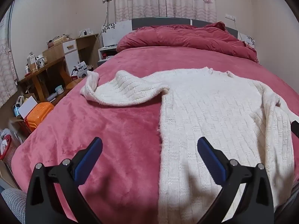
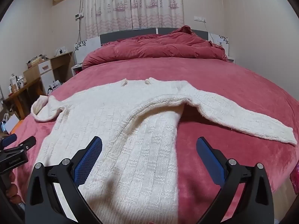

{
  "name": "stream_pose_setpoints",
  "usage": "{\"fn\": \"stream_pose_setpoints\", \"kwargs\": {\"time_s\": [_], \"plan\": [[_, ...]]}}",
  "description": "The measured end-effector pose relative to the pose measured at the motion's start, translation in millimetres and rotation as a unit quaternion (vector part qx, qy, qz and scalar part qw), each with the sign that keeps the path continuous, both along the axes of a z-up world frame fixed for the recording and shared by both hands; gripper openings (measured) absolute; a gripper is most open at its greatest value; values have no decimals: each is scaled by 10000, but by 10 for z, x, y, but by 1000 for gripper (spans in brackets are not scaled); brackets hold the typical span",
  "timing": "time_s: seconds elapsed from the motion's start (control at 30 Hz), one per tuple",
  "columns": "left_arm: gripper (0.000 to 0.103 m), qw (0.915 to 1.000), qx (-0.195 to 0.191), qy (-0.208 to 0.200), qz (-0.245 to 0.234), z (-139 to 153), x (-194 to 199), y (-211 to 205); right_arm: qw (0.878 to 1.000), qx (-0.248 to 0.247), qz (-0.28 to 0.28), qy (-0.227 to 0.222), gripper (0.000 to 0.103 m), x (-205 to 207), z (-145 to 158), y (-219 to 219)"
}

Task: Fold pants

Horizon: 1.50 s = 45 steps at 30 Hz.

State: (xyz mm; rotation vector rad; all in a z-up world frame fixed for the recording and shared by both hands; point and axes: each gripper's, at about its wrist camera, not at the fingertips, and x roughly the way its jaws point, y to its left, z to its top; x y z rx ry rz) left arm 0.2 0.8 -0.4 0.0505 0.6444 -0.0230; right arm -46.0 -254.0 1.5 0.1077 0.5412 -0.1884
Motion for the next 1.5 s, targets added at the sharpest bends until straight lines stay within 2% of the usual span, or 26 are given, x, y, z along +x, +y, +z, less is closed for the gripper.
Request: {"fn": "stream_pose_setpoints", "kwargs": {"time_s": [0.1,0.17,0.47,1.5], "plan": [[101,10000,-58,-3,8,22,-13,37,10000,-24,-1,19,100,1,2,3],[101,9999,33,118,-5,-19,54,-10,10000,-21,1,24,100,2,2,4],[101,10000,-34,14,-57,3,-7,-6,10000,-13,9,18,100,3,4,0],[101,9999,-88,115,-92,-33,32,11,10000,27,49,73,100,2,-6,-5]]}}
